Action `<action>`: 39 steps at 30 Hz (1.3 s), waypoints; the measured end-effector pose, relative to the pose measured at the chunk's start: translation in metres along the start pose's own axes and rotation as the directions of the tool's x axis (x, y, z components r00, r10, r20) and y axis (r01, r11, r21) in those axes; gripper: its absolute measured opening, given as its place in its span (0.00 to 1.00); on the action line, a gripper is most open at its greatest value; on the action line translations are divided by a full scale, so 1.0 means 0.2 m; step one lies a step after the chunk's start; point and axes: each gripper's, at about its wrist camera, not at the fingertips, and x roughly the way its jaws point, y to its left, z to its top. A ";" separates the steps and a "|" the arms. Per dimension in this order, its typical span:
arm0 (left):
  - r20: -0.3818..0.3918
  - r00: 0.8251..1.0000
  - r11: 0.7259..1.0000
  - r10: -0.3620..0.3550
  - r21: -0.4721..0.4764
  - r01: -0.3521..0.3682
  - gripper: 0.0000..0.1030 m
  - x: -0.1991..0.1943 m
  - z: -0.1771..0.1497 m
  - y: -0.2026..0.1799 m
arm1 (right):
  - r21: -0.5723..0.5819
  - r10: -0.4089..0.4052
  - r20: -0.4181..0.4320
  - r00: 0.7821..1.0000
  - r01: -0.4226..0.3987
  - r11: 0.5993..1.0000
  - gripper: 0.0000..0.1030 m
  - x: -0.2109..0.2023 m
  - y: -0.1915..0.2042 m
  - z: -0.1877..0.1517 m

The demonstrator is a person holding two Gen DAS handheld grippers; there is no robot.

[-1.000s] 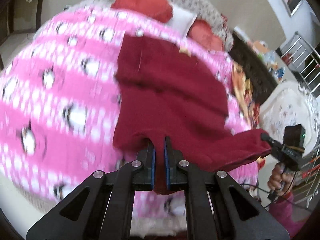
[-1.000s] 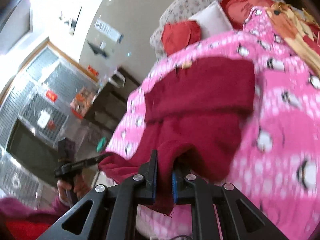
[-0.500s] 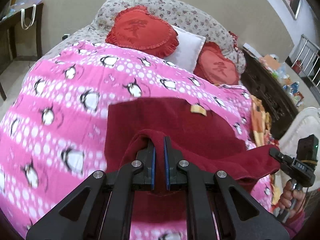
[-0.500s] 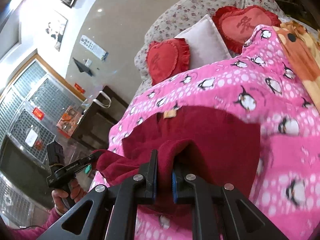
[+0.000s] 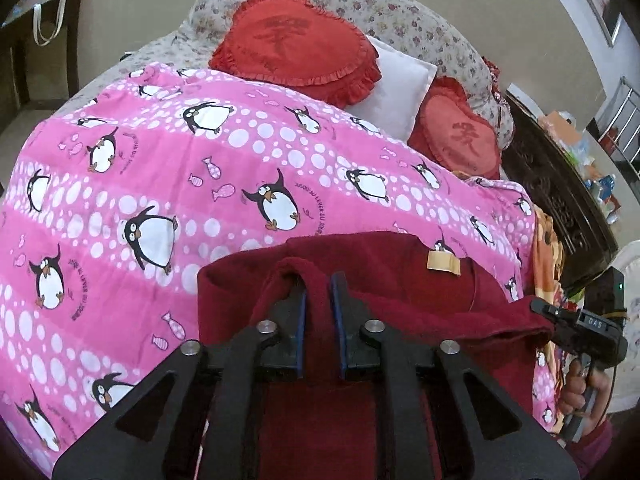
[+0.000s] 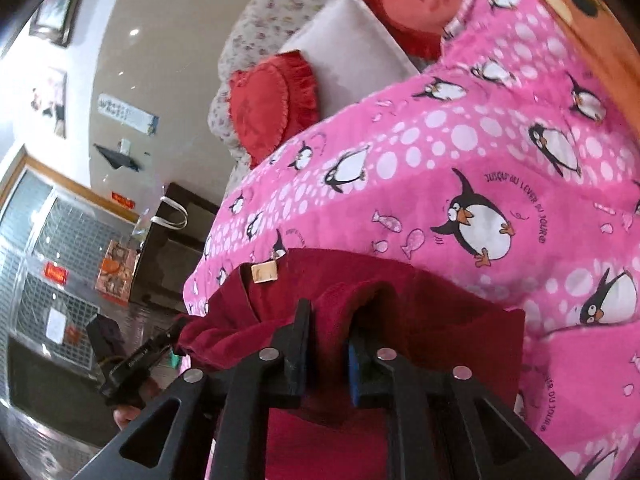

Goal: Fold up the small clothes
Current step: 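Lay the hem over the collar and open both tools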

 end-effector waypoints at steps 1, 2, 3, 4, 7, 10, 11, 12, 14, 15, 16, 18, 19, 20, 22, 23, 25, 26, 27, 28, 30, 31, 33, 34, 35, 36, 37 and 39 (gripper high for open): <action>-0.006 1.000 1.000 -0.006 0.006 0.006 0.21 -0.01 0.01 0.00 | 0.008 -0.001 -0.006 1.000 0.001 1.000 0.16 -0.02 0.00 0.01; -0.004 1.000 1.000 -0.011 0.013 0.011 0.34 -0.02 0.01 -0.01 | 0.006 -0.009 0.010 1.000 0.009 1.000 0.22 -0.04 0.01 0.02; 0.010 1.000 1.000 -0.009 0.021 0.009 0.45 -0.05 0.01 -0.01 | 0.000 -0.019 0.046 0.999 0.019 1.000 0.31 -0.10 0.02 0.02; 0.042 0.999 1.000 0.010 0.029 -0.011 0.65 -0.09 0.01 -0.01 | 0.004 -0.017 0.091 0.996 0.017 1.000 0.36 -0.16 0.02 0.03; 0.096 0.995 0.999 0.020 0.034 -0.023 0.70 -0.16 0.01 -0.01 | -0.009 0.007 0.172 0.985 -0.006 1.000 0.42 -0.31 0.03 0.02; 0.088 0.996 0.998 0.007 0.059 -0.013 0.70 -0.16 -0.01 -0.05 | -0.137 -0.007 0.154 0.988 0.028 0.990 0.42 -0.34 0.15 -0.05; 0.089 0.996 0.997 0.017 0.073 -0.024 0.70 -0.14 -0.03 -0.07 | -0.173 -0.014 0.147 0.989 0.040 0.984 0.42 -0.32 0.19 -0.07; 0.085 0.996 0.996 0.029 0.086 -0.036 0.70 -0.12 -0.03 -0.09 | -0.224 -0.029 0.136 0.990 0.059 0.973 0.42 -0.29 0.25 -0.10; 0.066 0.996 0.993 0.060 0.099 -0.066 0.70 -0.05 -0.04 -0.11 | -0.283 -0.048 0.116 0.992 0.080 0.956 0.42 -0.22 0.31 -0.13; 0.050 0.996 0.992 0.076 0.097 -0.080 0.70 0.00 -0.05 -0.12 | -0.302 -0.059 0.104 0.993 0.088 0.949 0.42 -0.17 0.33 -0.14; 0.034 0.996 0.991 0.088 0.093 -0.091 0.70 0.05 -0.05 -0.12 | -0.313 -0.075 0.092 0.993 0.100 0.945 0.41 -0.12 0.33 -0.13; 0.004 0.993 0.990 0.119 0.077 -0.119 0.70 0.13 -0.06 -0.09 | -0.319 -0.124 0.078 0.989 0.143 0.937 0.41 -0.02 0.30 -0.13; -0.010 0.990 0.989 0.139 0.060 -0.138 0.70 0.18 -0.05 -0.07 | -0.308 -0.156 0.081 0.984 0.174 0.935 0.41 0.03 0.27 -0.11; -0.027 0.988 0.988 0.152 0.040 -0.151 0.69 0.22 -0.05 -0.04 | -0.284 -0.183 0.089 0.979 0.201 0.937 0.41 0.07 0.23 -0.08; -0.056 0.986 0.987 0.157 0.000 -0.158 0.69 0.28 -0.03 0.02 | -0.214 -0.218 0.096 0.971 0.234 0.948 0.41 0.14 0.12 -0.03; -0.068 0.986 0.987 0.155 -0.023 -0.156 0.69 0.31 -0.03 0.06 | -0.185 -0.221 0.084 0.972 0.234 0.955 0.41 0.17 0.06 -0.01; -0.087 0.988 0.989 0.128 -0.066 -0.134 0.69 0.34 -0.02 0.11 | -0.156 -0.189 0.071 0.979 0.198 0.968 0.38 0.20 0.00 0.00; -0.086 0.989 0.989 0.122 -0.075 -0.128 0.69 0.33 -0.02 0.12 | -0.166 -0.194 0.078 0.978 0.204 0.965 0.38 0.19 0.01 0.00; -0.079 0.989 0.989 0.122 -0.077 -0.128 0.69 0.32 -0.02 0.11 | -0.179 -0.202 0.077 0.976 0.213 0.961 0.38 0.19 0.02 -0.01; -0.073 0.989 0.989 0.125 -0.069 -0.130 0.69 0.29 -0.03 0.10 | -0.201 -0.212 0.076 0.974 0.223 0.954 0.38 0.15 0.04 -0.02; -0.054 0.990 0.990 0.130 -0.043 -0.132 0.69 0.22 -0.05 0.08 | -0.209 -0.207 0.078 0.975 0.219 0.953 0.39 0.08 0.07 -0.07; -0.044 0.992 0.992 0.122 -0.026 -0.123 0.69 0.17 -0.07 0.06 | -0.208 -0.193 0.075 0.978 0.205 0.957 0.39 0.01 0.08 -0.11; -0.024 0.994 0.995 0.104 0.009 -0.104 0.69 0.08 -0.11 0.04 | -0.218 -0.178 0.072 0.981 0.190 0.957 0.39 -0.10 0.08 -0.20; -0.018 0.995 0.995 0.095 0.024 -0.095 0.69 0.03 -0.14 0.03 | -0.227 -0.178 0.071 0.981 0.190 0.955 0.39 -0.16 0.08 -0.26; -0.016 0.996 0.996 0.084 0.037 -0.084 0.69 -0.02 -0.18 0.03 | -0.235 -0.180 0.067 0.981 0.191 0.953 0.39 -0.22 0.08 -0.33; -0.018 0.997 0.996 0.076 0.042 -0.076 0.69 -0.05 -0.21 0.03 | -0.239 -0.182 0.062 0.981 0.191 0.952 0.39 -0.25 0.08 -0.39; -0.021 0.997 0.997 0.071 0.043 -0.070 0.69 -0.07 -0.24 0.03 | -0.239 -0.185 0.050 0.981 0.191 0.952 0.39 -0.28 0.08 -0.45; -0.033 0.998 0.998 0.057 0.039 -0.056 0.69 -0.12 -0.31 0.04 | -0.236 -0.189 0.024 0.982 0.189 0.953 0.39 -0.31 0.06 -0.56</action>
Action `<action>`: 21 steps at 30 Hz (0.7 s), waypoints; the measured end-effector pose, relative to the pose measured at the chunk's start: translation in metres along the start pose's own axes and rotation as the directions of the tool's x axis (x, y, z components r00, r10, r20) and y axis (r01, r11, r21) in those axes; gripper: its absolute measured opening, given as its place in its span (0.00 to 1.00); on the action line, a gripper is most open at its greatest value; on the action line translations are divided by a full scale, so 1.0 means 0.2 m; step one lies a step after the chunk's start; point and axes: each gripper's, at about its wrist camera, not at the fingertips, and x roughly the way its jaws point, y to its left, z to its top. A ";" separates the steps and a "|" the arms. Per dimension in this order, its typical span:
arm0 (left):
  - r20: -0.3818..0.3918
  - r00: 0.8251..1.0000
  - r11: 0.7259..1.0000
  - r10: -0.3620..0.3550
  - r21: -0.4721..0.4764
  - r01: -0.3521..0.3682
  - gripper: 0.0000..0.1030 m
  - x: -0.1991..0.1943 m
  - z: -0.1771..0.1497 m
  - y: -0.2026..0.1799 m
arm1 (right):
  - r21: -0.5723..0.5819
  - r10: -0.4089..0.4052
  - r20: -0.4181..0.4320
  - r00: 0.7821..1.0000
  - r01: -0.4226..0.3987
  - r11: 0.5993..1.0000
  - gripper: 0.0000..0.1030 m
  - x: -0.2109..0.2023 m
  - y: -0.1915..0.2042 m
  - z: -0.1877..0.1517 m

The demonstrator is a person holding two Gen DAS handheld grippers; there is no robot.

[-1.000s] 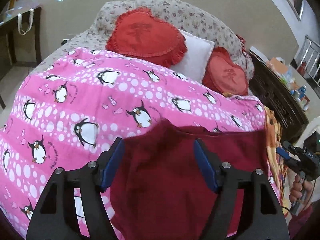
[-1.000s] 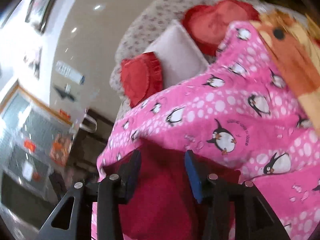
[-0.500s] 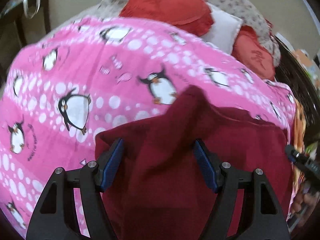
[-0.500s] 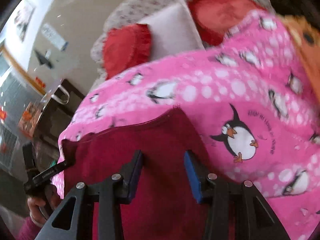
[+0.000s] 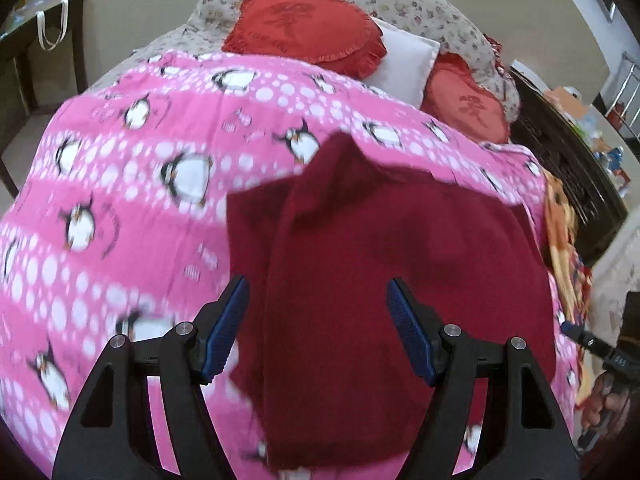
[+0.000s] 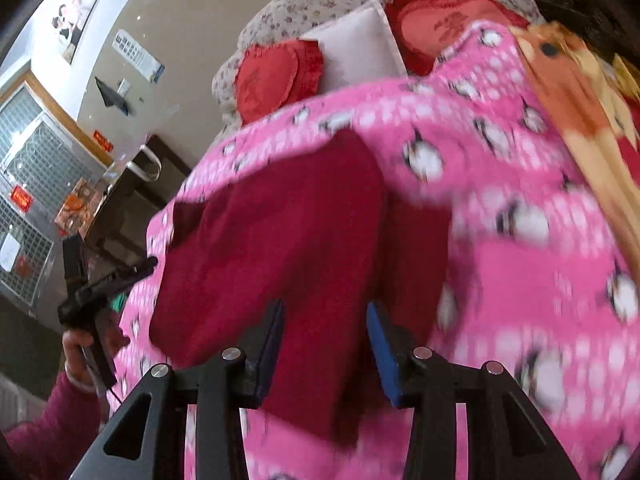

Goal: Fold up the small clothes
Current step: 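Lay the hem over the collar and open both tools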

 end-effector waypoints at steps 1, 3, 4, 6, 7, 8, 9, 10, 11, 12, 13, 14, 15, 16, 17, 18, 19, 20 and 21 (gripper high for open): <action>-0.004 1.000 1.000 -0.003 -0.005 0.003 0.69 -0.02 -0.03 0.01 | 0.001 0.003 -0.015 1.000 -0.003 1.000 0.39 0.00 0.00 -0.05; -0.018 1.000 1.000 0.008 -0.011 -0.008 0.69 -0.03 -0.10 0.01 | 0.000 0.011 -0.044 0.999 -0.011 1.000 0.39 0.05 0.01 -0.12; -0.025 1.000 1.000 0.012 -0.014 -0.013 0.69 -0.04 -0.13 0.02 | 0.003 0.013 -0.060 0.998 -0.013 1.000 0.39 0.09 0.01 -0.15; -0.049 0.999 0.999 0.023 -0.022 -0.024 0.69 -0.04 -0.18 0.04 | -0.006 0.004 -0.080 0.997 -0.005 1.000 0.11 0.14 0.01 -0.18; -0.057 0.998 0.999 0.028 -0.023 -0.029 0.69 -0.05 -0.21 0.04 | -0.011 -0.015 -0.069 0.998 0.015 1.000 0.07 0.14 0.01 -0.19; -0.059 0.998 0.999 0.031 -0.022 -0.033 0.69 -0.07 -0.23 0.05 | -0.008 -0.004 -0.054 0.999 0.004 1.000 0.07 0.11 0.01 -0.20; -0.054 0.998 0.999 0.035 -0.016 -0.036 0.69 -0.10 -0.26 0.06 | -0.011 0.001 -0.043 0.999 -0.002 1.000 0.07 0.09 0.01 -0.21; -0.048 0.998 0.999 0.041 -0.008 -0.041 0.69 -0.12 -0.27 0.06 | -0.024 -0.002 -0.027 1.000 0.001 1.000 0.07 0.04 0.02 -0.21; -0.042 0.998 0.999 0.049 0.002 -0.049 0.69 -0.14 -0.29 0.06 | -0.036 -0.006 -0.023 1.000 0.005 0.999 0.07 0.00 0.02 -0.22; -0.037 0.998 0.998 0.059 0.014 -0.059 0.70 -0.15 -0.31 0.06 | -0.044 -0.012 -0.026 1.000 0.010 0.999 0.06 -0.02 0.02 -0.23; -0.037 0.997 0.998 0.068 0.022 -0.067 0.70 -0.15 -0.33 0.06 | -0.052 -0.032 -0.035 0.999 0.030 0.998 0.06 -0.03 0.02 -0.25; -0.039 0.997 0.997 0.073 0.028 -0.072 0.69 -0.15 -0.35 0.06 | -0.058 -0.066 -0.057 0.996 0.063 0.996 0.06 -0.01 0.00 -0.28; -0.046 0.996 0.997 0.074 0.031 -0.072 0.69 -0.13 -0.36 0.06 | -0.053 -0.095 -0.081 0.992 0.091 0.994 0.05 0.03 -0.02 -0.30; -0.055 0.996 0.997 0.073 0.029 -0.072 0.69 -0.12 -0.38 0.06 | -0.048 -0.113 -0.095 0.989 0.109 0.993 0.05 0.05 -0.04 -0.32; -0.064 0.995 0.997 0.070 0.022 -0.069 0.69 -0.10 -0.39 0.06 | -0.036 -0.119 -0.107 0.987 0.115 0.993 0.05 0.08 -0.06 -0.33; -0.067 0.996 0.998 0.066 0.016 -0.065 0.69 -0.10 -0.39 0.06 | -0.025 -0.113 -0.108 0.988 0.111 0.993 0.05 0.08 -0.07 -0.34; -0.068 0.996 0.998 0.064 0.014 -0.063 0.69 -0.09 -0.40 0.05 | -0.021 -0.109 -0.104 0.989 0.107 0.994 0.05 0.07 -0.06 -0.33; -0.068 0.995 0.998 0.066 0.017 -0.065 0.70 -0.09 -0.40 0.04 | -0.019 -0.105 -0.102 0.989 0.104 0.994 0.05 0.05 -0.05 -0.32; -0.067 0.995 0.997 0.078 0.027 -0.077 0.69 -0.08 -0.41 0.03 | -0.018 -0.111 -0.097 0.989 0.109 0.994 0.05 0.02 -0.04 -0.30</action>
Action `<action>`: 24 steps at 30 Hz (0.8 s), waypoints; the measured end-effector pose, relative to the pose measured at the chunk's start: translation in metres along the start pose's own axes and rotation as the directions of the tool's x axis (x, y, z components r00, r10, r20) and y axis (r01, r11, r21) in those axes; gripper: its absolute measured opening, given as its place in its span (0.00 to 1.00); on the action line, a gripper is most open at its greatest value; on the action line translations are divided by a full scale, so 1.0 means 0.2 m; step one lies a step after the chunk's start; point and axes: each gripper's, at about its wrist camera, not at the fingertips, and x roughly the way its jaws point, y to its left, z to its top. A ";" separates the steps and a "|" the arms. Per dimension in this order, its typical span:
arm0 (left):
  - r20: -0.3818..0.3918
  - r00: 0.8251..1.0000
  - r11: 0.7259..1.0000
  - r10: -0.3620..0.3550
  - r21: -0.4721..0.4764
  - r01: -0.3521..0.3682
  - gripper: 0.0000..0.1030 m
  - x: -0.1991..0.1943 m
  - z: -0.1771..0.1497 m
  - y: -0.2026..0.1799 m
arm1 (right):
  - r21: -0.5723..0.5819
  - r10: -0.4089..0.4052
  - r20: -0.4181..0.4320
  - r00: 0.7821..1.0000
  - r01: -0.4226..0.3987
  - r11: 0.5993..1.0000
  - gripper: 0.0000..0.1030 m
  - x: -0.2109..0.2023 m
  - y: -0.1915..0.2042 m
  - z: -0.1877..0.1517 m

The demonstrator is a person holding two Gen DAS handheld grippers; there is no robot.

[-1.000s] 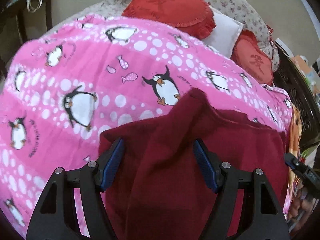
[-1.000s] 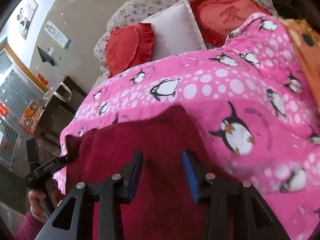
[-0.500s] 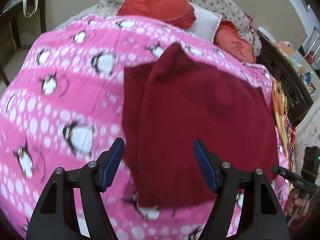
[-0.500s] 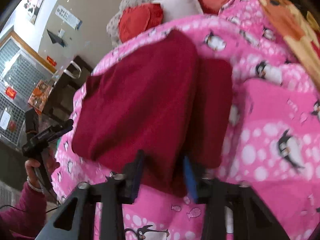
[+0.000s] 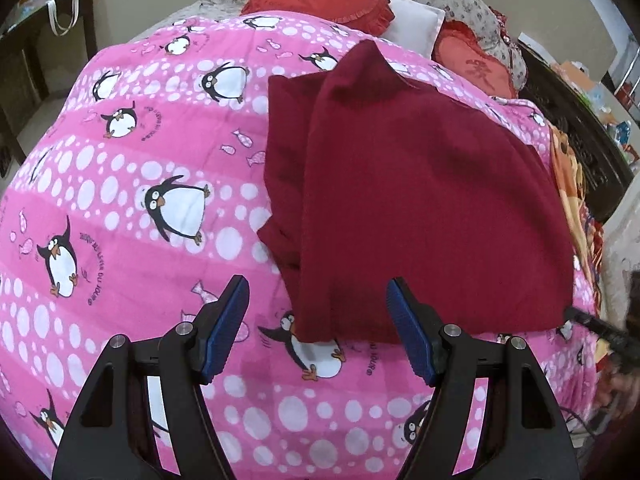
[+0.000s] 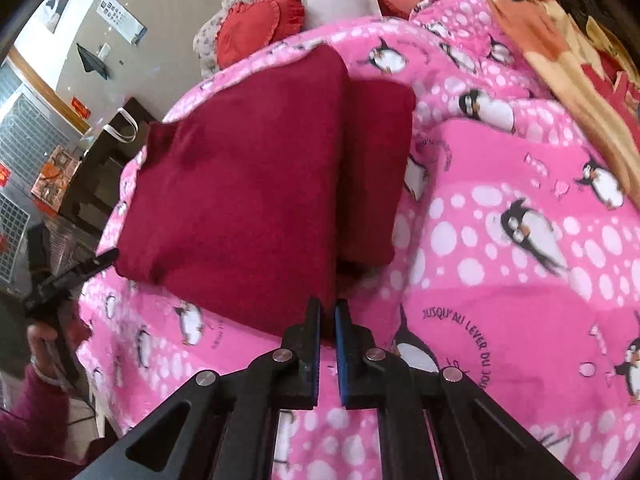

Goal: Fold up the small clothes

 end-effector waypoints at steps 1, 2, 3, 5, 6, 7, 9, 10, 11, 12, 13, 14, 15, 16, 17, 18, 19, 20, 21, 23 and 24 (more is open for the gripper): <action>0.002 1.000 1.000 0.009 0.007 -0.009 0.69 0.00 0.00 -0.01 | -0.002 -0.033 0.015 0.999 0.033 0.999 0.05 -0.04 0.01 0.02; 0.007 1.000 1.000 0.014 0.014 -0.014 0.69 0.01 0.00 -0.02 | -0.009 -0.093 0.049 0.994 0.093 0.996 0.07 -0.09 0.03 0.04; 0.012 1.000 1.000 0.016 0.015 -0.016 0.69 0.01 0.00 -0.02 | -0.011 -0.108 0.069 0.992 0.109 0.994 0.08 -0.12 0.04 0.05; 0.011 1.000 1.000 0.017 0.011 -0.017 0.69 0.02 0.01 -0.03 | -0.007 -0.061 0.102 0.993 0.062 0.998 0.13 -0.19 0.08 0.09; 0.007 1.000 1.000 0.018 0.008 -0.018 0.69 0.03 0.01 -0.03 | -0.009 -0.042 0.111 0.993 0.043 0.999 0.17 -0.20 0.09 0.10; 0.005 1.000 1.000 0.018 0.004 -0.018 0.69 0.04 0.02 -0.03 | -0.024 -0.023 0.118 0.993 0.026 0.999 0.20 -0.19 0.14 0.13; 0.000 1.000 1.000 0.018 -0.003 -0.018 0.69 0.06 0.02 -0.03 | -0.076 -0.003 0.105 0.994 0.012 0.997 0.27 -0.13 0.26 0.17; -0.002 1.000 1.000 0.018 -0.005 -0.018 0.69 0.07 0.02 -0.03 | -0.106 0.002 0.090 0.996 0.007 0.994 0.27 -0.08 0.32 0.20; -0.004 1.000 1.000 0.018 -0.006 -0.018 0.69 0.07 0.01 -0.03 | -0.133 0.010 0.078 0.997 0.000 0.991 0.27 -0.04 0.37 0.22; -0.006 1.000 1.000 0.017 -0.006 -0.017 0.69 0.08 0.01 -0.03 | -0.160 0.020 0.069 0.997 -0.008 0.987 0.27 0.01 0.44 0.26; -0.008 1.000 1.000 0.016 -0.007 -0.016 0.69 0.08 0.01 -0.03 | -0.196 0.026 0.065 0.998 -0.012 0.981 0.27 0.07 0.52 0.31; -0.011 1.000 1.000 0.014 -0.010 -0.014 0.69 0.09 0.01 -0.03 | -0.213 0.026 0.062 0.998 -0.012 0.977 0.27 0.10 0.56 0.34; -0.014 1.000 1.000 0.010 -0.014 -0.010 0.69 0.10 0.00 -0.03 | -0.236 0.032 0.058 0.998 -0.018 0.972 0.27 0.15 0.61 0.37; -0.018 1.000 1.000 0.005 -0.020 -0.005 0.69 0.11 0.00 -0.02 | -0.257 0.046 0.051 0.998 -0.031 0.966 0.27 0.21 0.67 0.41; -0.021 1.000 1.000 0.000 -0.025 -0.001 0.70 0.12 0.00 -0.01 | -0.275 0.059 0.041 0.997 -0.046 0.961 0.27 0.27 0.72 0.45; -0.023 1.000 1.000 -0.005 -0.031 0.004 0.70 0.13 0.00 -0.01 | -0.288 0.065 0.034 0.997 -0.053 0.956 0.27 0.31 0.77 0.48; -0.025 1.000 0.999 -0.009 -0.036 0.009 0.70 0.13 0.00 0.00 | -0.304 0.069 0.026 0.997 -0.058 0.951 0.27 0.36 0.81 0.50; -0.026 1.000 0.999 -0.014 -0.040 0.013 0.70 0.14 0.01 0.00 | -0.322 0.069 0.019 0.997 -0.059 0.945 0.27 0.41 0.87 0.53; -0.026 0.999 0.999 -0.019 -0.042 0.018 0.70 0.15 0.01 0.01 | -0.341 0.068 0.014 0.998 -0.059 0.938 0.27 0.46 0.91 0.56; -0.028 0.999 0.999 -0.025 -0.045 0.024 0.70 0.16 0.01 0.02 | -0.365 0.073 0.010 0.997 -0.064 0.929 0.27 0.54 1.00 0.61; -0.030 0.999 0.999 -0.028 -0.047 0.027 0.70 0.16 0.01 0.02 | -0.372 0.084 0.012 0.996 -0.074 0.925 0.27 0.57 1.04 0.64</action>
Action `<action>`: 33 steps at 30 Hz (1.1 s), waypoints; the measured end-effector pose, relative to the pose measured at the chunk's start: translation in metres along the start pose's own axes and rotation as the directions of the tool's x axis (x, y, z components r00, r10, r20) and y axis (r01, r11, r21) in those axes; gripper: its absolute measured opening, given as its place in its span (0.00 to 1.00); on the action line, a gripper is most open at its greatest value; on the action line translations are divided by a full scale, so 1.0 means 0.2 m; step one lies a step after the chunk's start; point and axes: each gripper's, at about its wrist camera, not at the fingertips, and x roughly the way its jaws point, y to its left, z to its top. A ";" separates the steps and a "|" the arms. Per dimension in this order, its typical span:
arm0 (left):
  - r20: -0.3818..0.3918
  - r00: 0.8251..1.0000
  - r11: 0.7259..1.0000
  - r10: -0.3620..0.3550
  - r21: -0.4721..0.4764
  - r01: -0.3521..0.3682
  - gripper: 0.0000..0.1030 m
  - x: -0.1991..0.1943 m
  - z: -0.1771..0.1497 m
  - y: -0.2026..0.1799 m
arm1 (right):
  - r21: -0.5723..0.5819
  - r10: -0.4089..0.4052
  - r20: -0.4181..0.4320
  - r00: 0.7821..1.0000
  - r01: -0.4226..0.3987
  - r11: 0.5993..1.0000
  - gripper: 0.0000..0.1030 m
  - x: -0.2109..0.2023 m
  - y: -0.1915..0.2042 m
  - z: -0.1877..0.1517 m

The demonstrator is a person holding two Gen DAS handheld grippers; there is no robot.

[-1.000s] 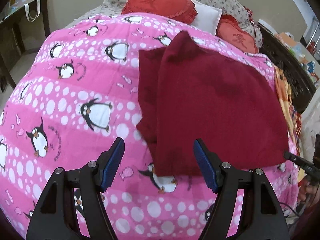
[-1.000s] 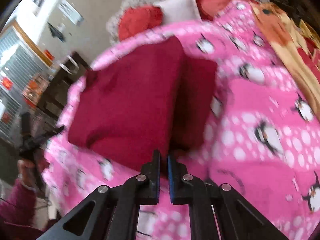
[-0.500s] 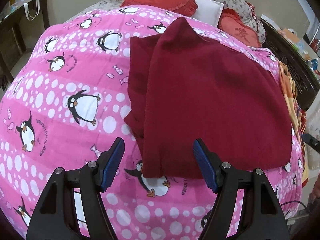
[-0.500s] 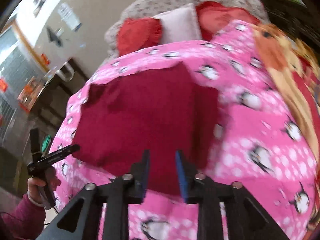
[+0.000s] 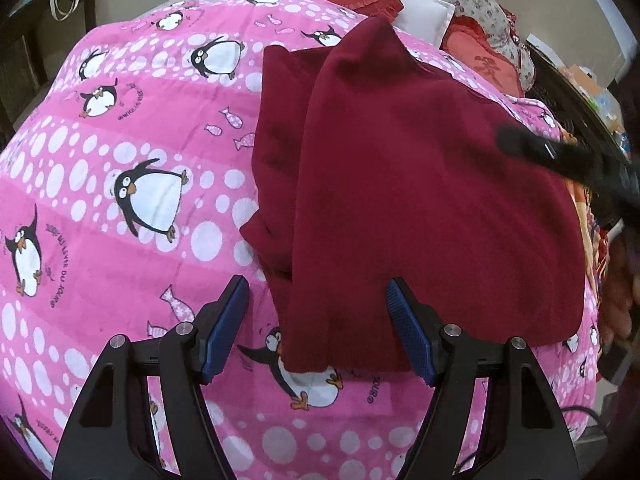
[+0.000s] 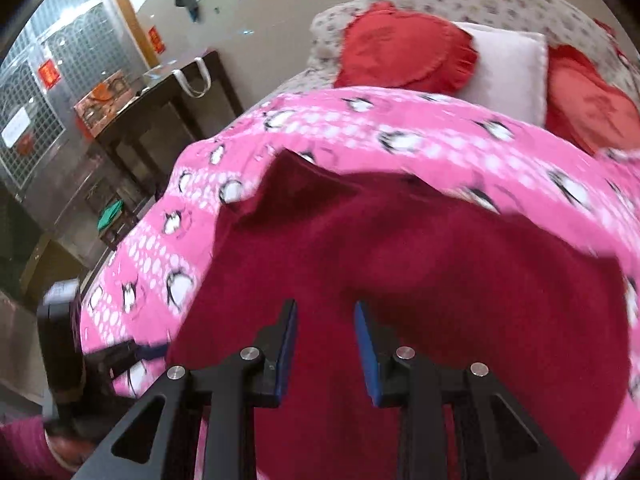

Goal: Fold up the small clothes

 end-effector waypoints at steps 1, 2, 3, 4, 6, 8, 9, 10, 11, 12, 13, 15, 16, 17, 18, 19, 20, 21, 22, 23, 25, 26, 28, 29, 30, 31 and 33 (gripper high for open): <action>-0.001 1.000 1.000 -0.004 -0.002 0.004 0.70 0.01 0.00 0.00 | -0.006 0.011 0.004 1.000 -0.011 1.000 0.27 0.04 0.03 0.05; -0.002 1.000 1.000 -0.007 -0.004 0.007 0.70 0.01 0.00 0.00 | -0.009 0.017 0.009 1.000 -0.017 1.000 0.27 0.06 0.04 0.07; -0.003 1.000 1.000 -0.011 -0.006 0.011 0.70 0.01 0.00 0.01 | -0.015 0.025 0.013 1.000 -0.025 1.000 0.27 0.09 0.07 0.10; -0.002 1.000 1.000 -0.014 -0.007 0.014 0.70 0.01 0.00 0.01 | -0.021 0.033 0.015 0.999 -0.032 0.999 0.27 0.12 0.09 0.13; 0.000 1.000 1.000 -0.019 -0.007 0.019 0.70 0.02 0.00 0.01 | -0.035 0.040 0.009 0.999 -0.039 0.999 0.27 0.18 0.13 0.19; 0.010 1.000 1.000 -0.021 -0.001 0.021 0.71 0.03 0.01 0.01 | -0.053 0.032 -0.005 0.999 -0.032 0.998 0.27 0.26 0.16 0.25; 0.012 1.000 1.000 -0.024 -0.002 0.024 0.71 0.03 0.01 0.01 | -0.056 0.026 -0.011 1.000 -0.026 0.998 0.27 0.31 0.17 0.27; 0.015 0.999 1.000 -0.028 -0.003 0.028 0.71 0.03 0.01 0.01 | -0.052 0.023 -0.019 1.000 -0.024 0.998 0.27 0.35 0.17 0.30; 0.019 0.999 0.999 -0.036 -0.006 0.036 0.71 0.03 0.00 0.01 | -0.048 0.020 -0.027 0.999 -0.021 0.999 0.27 0.39 0.17 0.31; 0.023 0.999 0.999 -0.045 -0.011 0.046 0.71 0.02 0.00 0.03 | -0.034 0.007 -0.056 0.998 -0.009 0.999 0.27 0.46 0.15 0.33; 0.028 0.998 0.998 -0.058 -0.019 0.059 0.71 0.01 -0.01 0.05 | -0.015 -0.004 -0.092 0.996 0.002 1.000 0.27 0.52 0.13 0.33; 0.046 0.995 0.995 -0.091 -0.046 0.093 0.71 -0.02 0.00 0.09 | 0.024 0.020 -0.106 0.994 -0.018 1.000 0.27 0.58 0.10 0.33; 0.062 0.993 0.993 -0.099 -0.057 0.103 0.71 -0.04 0.00 0.11 | 0.036 0.030 -0.104 0.994 -0.026 0.999 0.27 0.58 0.10 0.34; 0.082 0.992 0.992 -0.100 -0.065 0.106 0.71 -0.06 0.01 0.14 | 0.040 0.036 -0.106 0.994 -0.032 0.999 0.27 0.56 0.10 0.34; 0.106 0.989 0.992 -0.098 -0.072 0.106 0.71 -0.08 0.02 0.16 | 0.041 0.043 -0.106 0.993 -0.039 0.998 0.27 0.55 0.09 0.34; 0.112 0.989 0.992 -0.097 -0.075 0.105 0.71 -0.08 0.03 0.18 | 0.046 0.053 -0.109 0.993 -0.049 0.998 0.27 0.53 0.09 0.33; 0.109 0.990 0.991 -0.094 -0.082 0.103 0.71 -0.07 0.06 0.20 | 0.058 0.062 -0.114 0.992 -0.056 0.997 0.27 0.51 0.08 0.33; 0.106 0.990 0.990 -0.095 -0.092 0.105 0.71 -0.06 0.08 0.21 | 0.073 0.069 -0.118 0.991 -0.061 0.995 0.30 0.49 0.07 0.33; 0.109 0.989 0.988 -0.103 -0.101 0.114 0.71 -0.05 0.10 0.23 | 0.091 0.079 -0.117 0.990 -0.068 0.994 0.31 0.46 0.05 0.32; 0.113 0.987 0.985 -0.115 -0.112 0.128 0.71 -0.04 0.14 0.25 | 0.107 0.089 -0.113 0.990 -0.077 0.991 0.33 0.44 0.03 0.31; 0.110 0.985 0.978 -0.133 -0.145 0.148 0.71 0.01 0.20 0.28 | 0.127 0.103 -0.109 0.989 -0.089 0.988 0.34 0.39 0.01 0.29; 0.106 0.983 0.974 -0.148 -0.160 0.163 0.71 0.03 0.22 0.29 | 0.134 0.111 -0.109 0.988 -0.096 0.986 0.35 0.37 0.00 0.29; 0.073 0.981 0.964 -0.181 -0.187 0.192 0.73 0.10 0.25 0.29 | 0.149 0.127 -0.104 0.987 -0.111 0.983 0.41 0.34 0.00 0.29; 0.061 0.979 0.958 -0.193 -0.203 0.202 0.75 0.14 0.26 0.29 | 0.158 0.135 -0.101 0.986 -0.118 0.980 0.46 0.32 0.00 0.30; 0.076 0.977 0.954 -0.199 -0.211 0.211 0.76 0.15 0.28 0.29 | 0.162 0.141 -0.103 0.985 -0.124 0.979 0.47 0.31 0.01 0.30; 0.096 0.975 0.952 -0.201 -0.216 0.217 0.76 0.14 0.28 0.28 | 0.160 0.147 -0.110 0.983 -0.128 0.979 0.48 0.31 0.02 0.32; 0.122 0.961 0.936 -0.248 -0.226 0.271 0.75 0.13 0.27 0.25 | 0.151 0.151 -0.123 0.981 -0.132 0.980 0.59 0.31 0.06 0.34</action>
